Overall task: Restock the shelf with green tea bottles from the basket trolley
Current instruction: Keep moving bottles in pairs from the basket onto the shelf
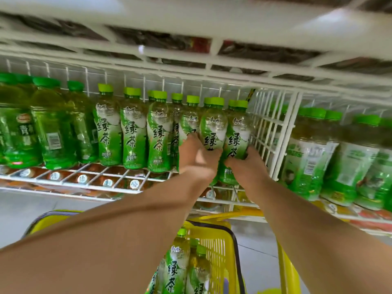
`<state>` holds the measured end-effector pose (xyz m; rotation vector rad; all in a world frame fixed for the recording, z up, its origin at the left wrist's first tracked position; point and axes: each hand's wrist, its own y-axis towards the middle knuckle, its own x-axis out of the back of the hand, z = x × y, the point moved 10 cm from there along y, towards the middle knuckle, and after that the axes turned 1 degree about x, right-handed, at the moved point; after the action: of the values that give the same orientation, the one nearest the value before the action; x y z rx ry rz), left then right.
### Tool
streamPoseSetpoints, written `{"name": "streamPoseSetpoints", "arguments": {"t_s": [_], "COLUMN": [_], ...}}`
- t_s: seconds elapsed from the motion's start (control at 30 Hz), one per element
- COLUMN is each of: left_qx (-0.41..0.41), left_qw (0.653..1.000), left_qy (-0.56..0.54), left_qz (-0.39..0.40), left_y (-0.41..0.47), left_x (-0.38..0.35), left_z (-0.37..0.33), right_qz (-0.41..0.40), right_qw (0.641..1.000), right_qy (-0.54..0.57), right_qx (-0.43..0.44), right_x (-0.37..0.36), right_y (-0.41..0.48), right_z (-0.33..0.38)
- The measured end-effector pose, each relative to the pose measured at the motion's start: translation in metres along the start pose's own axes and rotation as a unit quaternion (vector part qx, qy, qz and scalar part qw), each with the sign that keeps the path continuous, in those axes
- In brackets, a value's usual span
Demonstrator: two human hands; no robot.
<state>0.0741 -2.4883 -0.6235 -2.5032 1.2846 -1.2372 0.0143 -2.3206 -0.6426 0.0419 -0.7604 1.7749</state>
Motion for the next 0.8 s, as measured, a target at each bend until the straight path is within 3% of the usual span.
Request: {"name": "streamPoseSetpoints", "arguments": {"t_s": [0.17,0.4,0.6,0.8], "left_qx": [-0.055,-0.072,-0.074,-0.054], "left_qw": [0.997,0.995,0.996,0.996], "left_qy": [0.045,0.046,0.056,0.063], "left_qz": [-0.006,0.058,-0.006,0.015], "left_y": [-0.01,-0.012,-0.016,-0.013], "left_x": [-0.003,-0.005,0.005,-0.005], "left_z": [-0.011,-0.013,-0.008,-0.014], "right_qz": [0.009,-0.004,-0.034,-0.048], "right_qw": [1.0,0.996,0.992,0.981], "right_qy": [-0.028,-0.087,-0.123,-0.183], "right_qx": [0.005,-0.019,0.003,-0.031], "right_x": [-0.006,0.001,0.0,0.002], "right_y": [0.007,0.01,0.007,0.005], "right_z": [-0.002,-0.015,-0.009,-0.011]}}
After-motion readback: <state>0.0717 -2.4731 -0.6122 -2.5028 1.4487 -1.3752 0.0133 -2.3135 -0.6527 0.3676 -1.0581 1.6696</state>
